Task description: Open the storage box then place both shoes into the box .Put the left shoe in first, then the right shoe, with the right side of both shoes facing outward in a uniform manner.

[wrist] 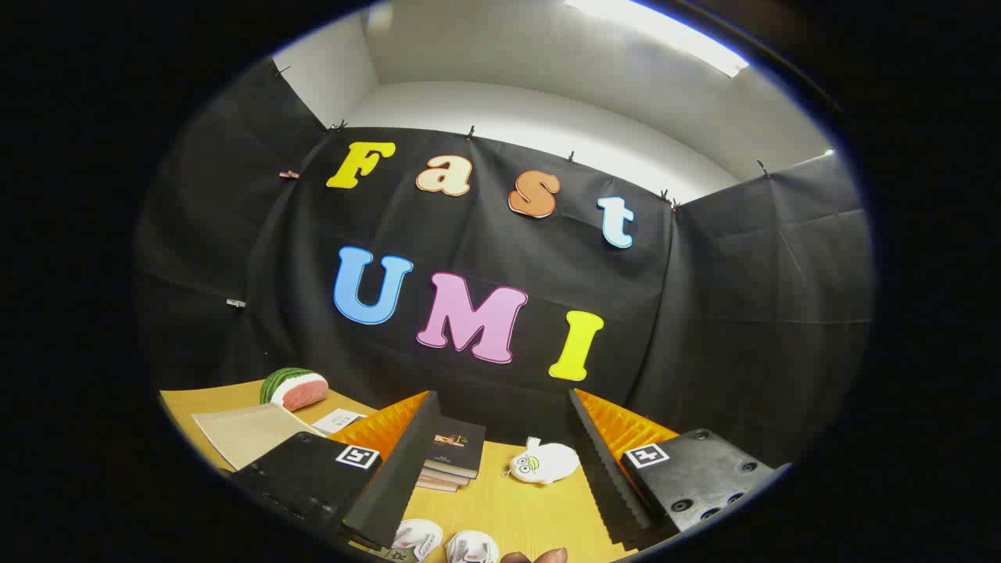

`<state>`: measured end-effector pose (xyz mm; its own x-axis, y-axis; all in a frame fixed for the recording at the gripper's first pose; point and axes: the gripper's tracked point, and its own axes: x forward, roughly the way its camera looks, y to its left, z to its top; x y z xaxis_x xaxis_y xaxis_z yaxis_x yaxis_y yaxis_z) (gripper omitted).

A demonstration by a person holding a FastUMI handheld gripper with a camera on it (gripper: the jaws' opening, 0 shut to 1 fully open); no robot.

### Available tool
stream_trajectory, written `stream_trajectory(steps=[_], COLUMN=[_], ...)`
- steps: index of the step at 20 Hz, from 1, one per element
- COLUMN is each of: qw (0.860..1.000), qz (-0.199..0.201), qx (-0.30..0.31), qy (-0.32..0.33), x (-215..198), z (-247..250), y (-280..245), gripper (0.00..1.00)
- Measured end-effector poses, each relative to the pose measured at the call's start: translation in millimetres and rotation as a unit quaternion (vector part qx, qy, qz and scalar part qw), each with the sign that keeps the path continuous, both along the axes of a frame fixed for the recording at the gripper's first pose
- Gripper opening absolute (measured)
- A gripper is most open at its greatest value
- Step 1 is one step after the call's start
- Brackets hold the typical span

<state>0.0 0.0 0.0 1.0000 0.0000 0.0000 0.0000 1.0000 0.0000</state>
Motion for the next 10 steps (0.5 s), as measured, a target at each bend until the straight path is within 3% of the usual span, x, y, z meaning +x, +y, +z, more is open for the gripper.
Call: stream_trajectory(steps=[10], qw=[1.000], qz=[0.009], qx=[-0.001], qy=[0.007], x=[7.8], z=[-10.6], y=[10.9], gripper=[0.98])
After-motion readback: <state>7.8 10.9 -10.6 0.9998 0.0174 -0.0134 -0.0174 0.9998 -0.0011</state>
